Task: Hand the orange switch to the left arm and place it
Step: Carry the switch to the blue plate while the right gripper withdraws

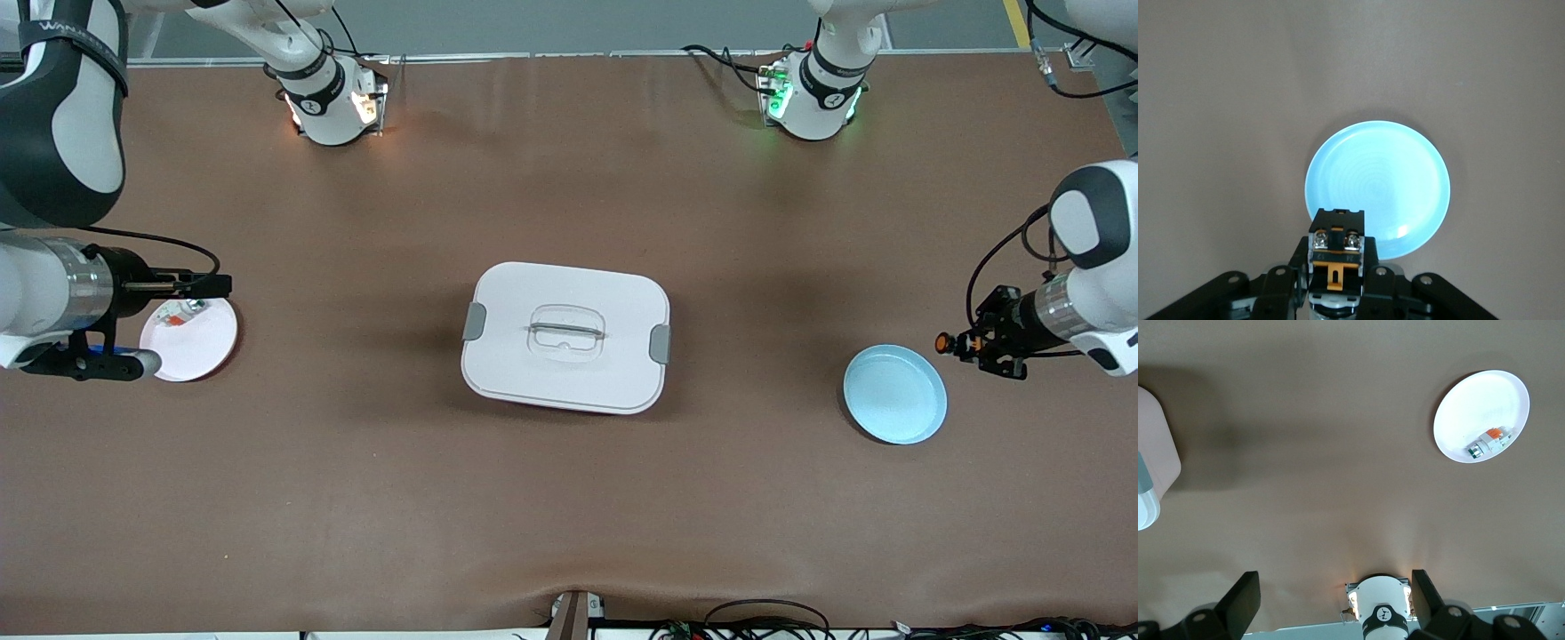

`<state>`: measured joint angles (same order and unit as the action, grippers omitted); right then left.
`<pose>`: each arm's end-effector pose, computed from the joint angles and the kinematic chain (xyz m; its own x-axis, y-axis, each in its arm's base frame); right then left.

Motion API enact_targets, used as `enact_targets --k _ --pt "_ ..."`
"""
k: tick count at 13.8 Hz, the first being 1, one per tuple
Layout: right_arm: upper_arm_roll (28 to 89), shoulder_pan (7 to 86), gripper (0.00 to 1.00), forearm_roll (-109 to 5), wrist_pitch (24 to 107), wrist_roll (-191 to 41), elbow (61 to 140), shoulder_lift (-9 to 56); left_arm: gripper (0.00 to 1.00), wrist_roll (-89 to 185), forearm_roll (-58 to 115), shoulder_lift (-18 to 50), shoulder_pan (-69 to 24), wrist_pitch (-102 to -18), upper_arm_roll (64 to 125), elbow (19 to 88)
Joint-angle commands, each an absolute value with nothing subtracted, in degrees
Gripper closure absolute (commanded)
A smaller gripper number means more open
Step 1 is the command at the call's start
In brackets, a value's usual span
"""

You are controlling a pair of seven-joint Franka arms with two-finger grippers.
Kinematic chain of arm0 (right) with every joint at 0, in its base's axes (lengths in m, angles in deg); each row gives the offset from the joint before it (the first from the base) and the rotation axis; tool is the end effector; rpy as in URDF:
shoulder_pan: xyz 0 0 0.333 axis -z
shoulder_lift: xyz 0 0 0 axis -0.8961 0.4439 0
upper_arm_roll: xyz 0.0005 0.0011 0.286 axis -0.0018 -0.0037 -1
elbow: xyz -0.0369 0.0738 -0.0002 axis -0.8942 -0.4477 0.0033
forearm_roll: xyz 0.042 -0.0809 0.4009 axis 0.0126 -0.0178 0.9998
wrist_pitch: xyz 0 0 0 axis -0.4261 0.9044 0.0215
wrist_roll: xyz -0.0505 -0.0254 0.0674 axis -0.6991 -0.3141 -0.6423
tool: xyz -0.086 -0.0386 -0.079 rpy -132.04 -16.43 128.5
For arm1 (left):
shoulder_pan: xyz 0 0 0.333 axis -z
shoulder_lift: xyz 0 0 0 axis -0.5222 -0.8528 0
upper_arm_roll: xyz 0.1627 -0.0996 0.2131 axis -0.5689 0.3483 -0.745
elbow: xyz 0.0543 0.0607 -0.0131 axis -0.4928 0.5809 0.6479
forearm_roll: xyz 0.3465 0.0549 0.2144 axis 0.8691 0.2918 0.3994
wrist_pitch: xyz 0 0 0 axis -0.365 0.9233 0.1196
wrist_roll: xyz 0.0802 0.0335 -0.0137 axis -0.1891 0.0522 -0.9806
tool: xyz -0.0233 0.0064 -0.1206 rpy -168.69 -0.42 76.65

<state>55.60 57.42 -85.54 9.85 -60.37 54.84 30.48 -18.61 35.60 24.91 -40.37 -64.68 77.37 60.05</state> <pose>0.6359 0.0562 0.5115 0.9063 -0.0869 -0.4136 -0.0776 -0.9962 0.0393 0.6235 0.0834 0.3052 0.1389 0.9895 -0.0387 0.9901 -0.1395 -0.0138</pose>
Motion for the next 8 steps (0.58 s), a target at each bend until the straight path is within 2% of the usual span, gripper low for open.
enact_targets --k 1,3,8 --pt "54.6 57.9 0.00 -88.5 9.4 -61.9 55.9 29.0 1.00 -21.7 34.9 20.5 -40.2 -70.5 77.7 59.7" --pt "54.8 58.5 0.00 -88.7 9.5 -64.0 55.9 29.0 1.00 -24.4 35.0 17.3 -39.7 -74.9 77.8 59.7" --pt "54.9 59.9 0.00 -89.0 10.8 -63.9 56.8 28.9 1.00 -25.1 35.0 12.8 -38.9 -78.8 78.1 59.1"
